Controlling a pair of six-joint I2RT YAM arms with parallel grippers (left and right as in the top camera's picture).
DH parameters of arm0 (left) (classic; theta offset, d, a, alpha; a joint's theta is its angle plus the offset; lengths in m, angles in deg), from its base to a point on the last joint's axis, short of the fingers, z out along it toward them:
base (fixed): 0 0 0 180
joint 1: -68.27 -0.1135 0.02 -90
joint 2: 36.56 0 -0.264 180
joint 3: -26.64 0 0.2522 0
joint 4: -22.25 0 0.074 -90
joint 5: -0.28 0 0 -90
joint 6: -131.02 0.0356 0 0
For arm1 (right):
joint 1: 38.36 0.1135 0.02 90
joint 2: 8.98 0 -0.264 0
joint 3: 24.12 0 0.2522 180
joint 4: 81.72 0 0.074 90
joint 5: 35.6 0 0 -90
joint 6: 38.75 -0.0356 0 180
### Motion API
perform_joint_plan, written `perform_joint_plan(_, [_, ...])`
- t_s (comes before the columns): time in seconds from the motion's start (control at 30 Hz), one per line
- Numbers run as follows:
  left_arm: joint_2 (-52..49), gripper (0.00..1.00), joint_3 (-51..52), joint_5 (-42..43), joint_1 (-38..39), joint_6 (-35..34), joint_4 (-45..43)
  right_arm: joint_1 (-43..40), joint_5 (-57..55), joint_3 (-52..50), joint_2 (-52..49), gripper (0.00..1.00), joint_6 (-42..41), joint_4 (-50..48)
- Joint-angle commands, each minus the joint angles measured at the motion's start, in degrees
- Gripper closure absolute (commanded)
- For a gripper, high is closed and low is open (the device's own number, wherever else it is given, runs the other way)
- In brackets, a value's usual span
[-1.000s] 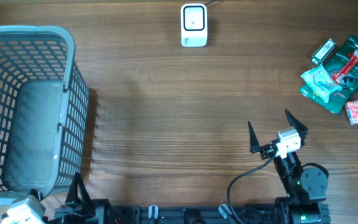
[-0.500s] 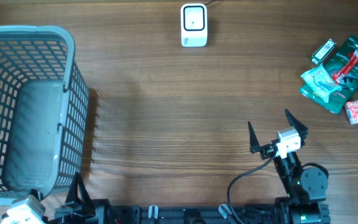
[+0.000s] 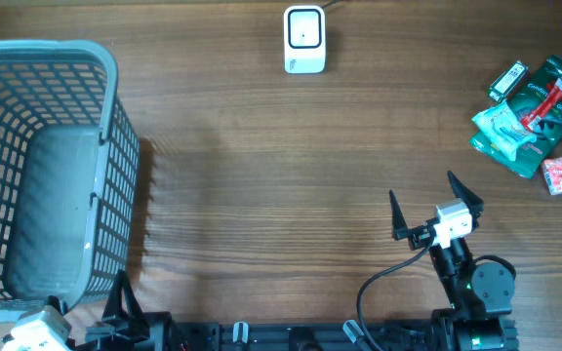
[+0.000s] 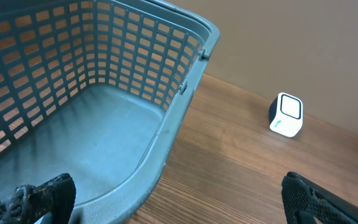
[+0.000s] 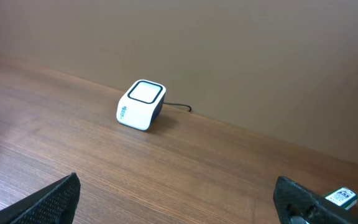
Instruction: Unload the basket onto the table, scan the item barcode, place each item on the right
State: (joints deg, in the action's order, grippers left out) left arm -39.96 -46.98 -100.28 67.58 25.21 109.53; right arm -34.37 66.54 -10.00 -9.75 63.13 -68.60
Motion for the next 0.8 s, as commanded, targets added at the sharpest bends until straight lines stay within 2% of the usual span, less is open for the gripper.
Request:
perform_joint_plan(0.0, [0.4,0.00,0.0,0.3,0.2,-0.1,-0.2,0.2,-0.7,-0.1,0.5,0.00,0.6,-0.2])
perform_joint_plan(0.57, [0.4,0.00,0.0,0.2,0.2,-0.1,-1.0,0.2,-0.7,-0.1,0.5,0.00,0.6,-0.2])
perform_joint_plan(0.67, [0.3,0.00,0.2,1.8,0.2,0.0,-11.7,0.2,-0.7,-0.1,0.5,0.00,0.6,-0.2])
perform_joint_plan(0.77, [0.3,0.00,4.2,2.3,0.2,3.7,-22.8,0.2,-0.7,-0.1,0.5,0.00,0.6,-0.2])
